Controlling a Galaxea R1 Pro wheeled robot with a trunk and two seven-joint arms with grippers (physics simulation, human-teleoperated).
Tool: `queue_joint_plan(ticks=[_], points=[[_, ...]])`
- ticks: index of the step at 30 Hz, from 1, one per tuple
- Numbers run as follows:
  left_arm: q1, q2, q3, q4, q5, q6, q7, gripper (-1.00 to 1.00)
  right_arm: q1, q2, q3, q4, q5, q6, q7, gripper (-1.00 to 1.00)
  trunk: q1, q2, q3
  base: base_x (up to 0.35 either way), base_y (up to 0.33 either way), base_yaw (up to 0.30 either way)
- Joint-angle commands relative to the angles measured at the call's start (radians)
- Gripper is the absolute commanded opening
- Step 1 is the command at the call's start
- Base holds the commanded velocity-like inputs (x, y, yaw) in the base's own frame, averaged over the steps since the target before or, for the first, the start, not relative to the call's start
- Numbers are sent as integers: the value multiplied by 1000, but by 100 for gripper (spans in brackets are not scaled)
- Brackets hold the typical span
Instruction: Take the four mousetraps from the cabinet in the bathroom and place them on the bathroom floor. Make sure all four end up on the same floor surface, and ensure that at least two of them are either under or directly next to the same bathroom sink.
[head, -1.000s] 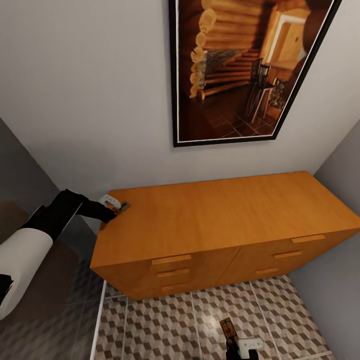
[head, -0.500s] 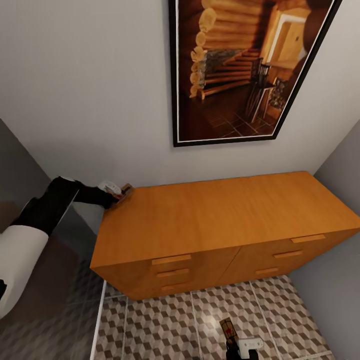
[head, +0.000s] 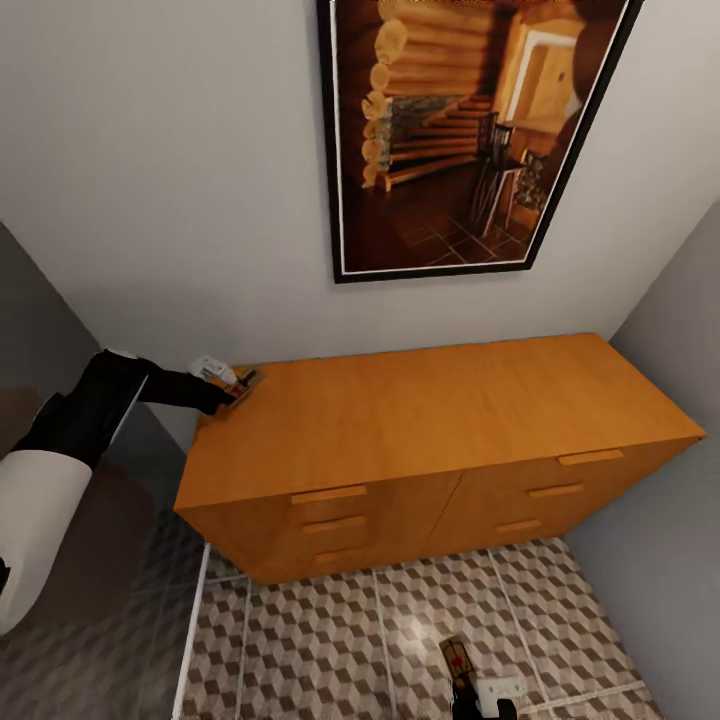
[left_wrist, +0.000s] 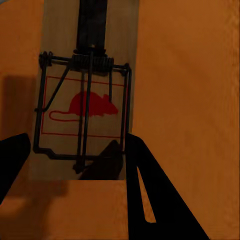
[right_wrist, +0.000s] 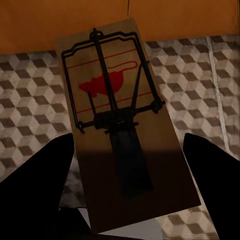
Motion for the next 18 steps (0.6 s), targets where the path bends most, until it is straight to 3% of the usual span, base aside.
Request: queue_joint_plan(ticks=[1, 18], points=[[0, 0, 0, 1, 0, 0, 0, -100, 0, 0, 0, 0, 0, 0, 0, -100, 0, 0, 0, -273, -226, 0], [5, -1, 0, 9, 0, -2, 0, -100, 0, 0, 0, 0, 0, 0, 0, -100, 0, 0, 0, -274, -237, 0]])
